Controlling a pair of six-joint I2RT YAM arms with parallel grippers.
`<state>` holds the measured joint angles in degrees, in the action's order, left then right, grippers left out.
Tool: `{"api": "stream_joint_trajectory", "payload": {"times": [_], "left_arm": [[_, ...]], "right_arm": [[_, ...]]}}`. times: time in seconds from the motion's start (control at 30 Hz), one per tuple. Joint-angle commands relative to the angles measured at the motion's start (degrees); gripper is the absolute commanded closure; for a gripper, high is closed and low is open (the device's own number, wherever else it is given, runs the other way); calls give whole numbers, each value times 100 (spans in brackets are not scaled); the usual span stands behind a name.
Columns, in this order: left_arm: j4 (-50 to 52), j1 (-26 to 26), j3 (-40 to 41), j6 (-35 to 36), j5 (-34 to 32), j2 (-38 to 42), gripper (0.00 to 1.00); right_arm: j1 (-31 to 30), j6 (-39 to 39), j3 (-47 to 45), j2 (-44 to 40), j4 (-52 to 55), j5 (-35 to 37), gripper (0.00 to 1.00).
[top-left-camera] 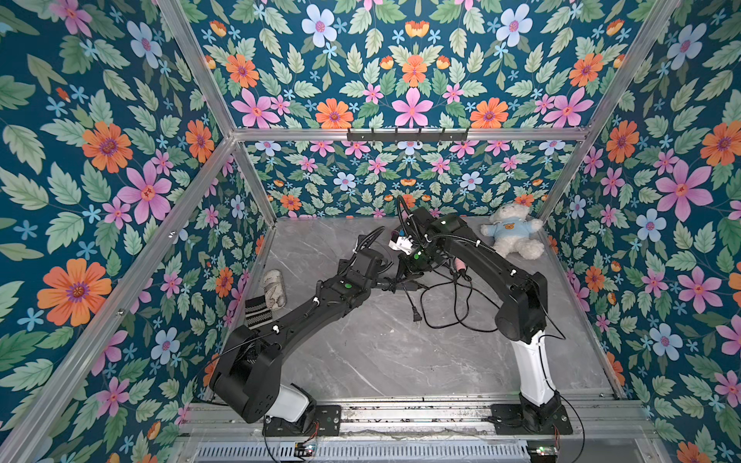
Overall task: Wrap the cord around the hair dryer
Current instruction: Wrap the power cord around the hair dryer.
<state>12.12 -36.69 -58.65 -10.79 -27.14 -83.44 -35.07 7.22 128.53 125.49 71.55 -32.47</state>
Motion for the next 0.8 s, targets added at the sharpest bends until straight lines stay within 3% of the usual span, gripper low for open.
{"api": "stream_joint_trajectory", "payload": {"times": [0.0,0.17,0.47,0.67,0.77], "left_arm": [[1143,-14,-6,1101,1133,-3,100],[1340,-7,9,1468,1892,154,100],[728,-14,563,1492,3294,258,100],[425,-13,814,1721,4356,324,100],[322,-13,858,1768,4713,502,100]], "right_arm": [[26,-798,908,341,1123,109,98],[39,-1493,1846,846,2199,764,100],[40,-2765,764,268,1930,1745,100],[44,-3609,208,-143,1634,1696,100],[88,-3803,374,-56,1900,1266,100]]}}
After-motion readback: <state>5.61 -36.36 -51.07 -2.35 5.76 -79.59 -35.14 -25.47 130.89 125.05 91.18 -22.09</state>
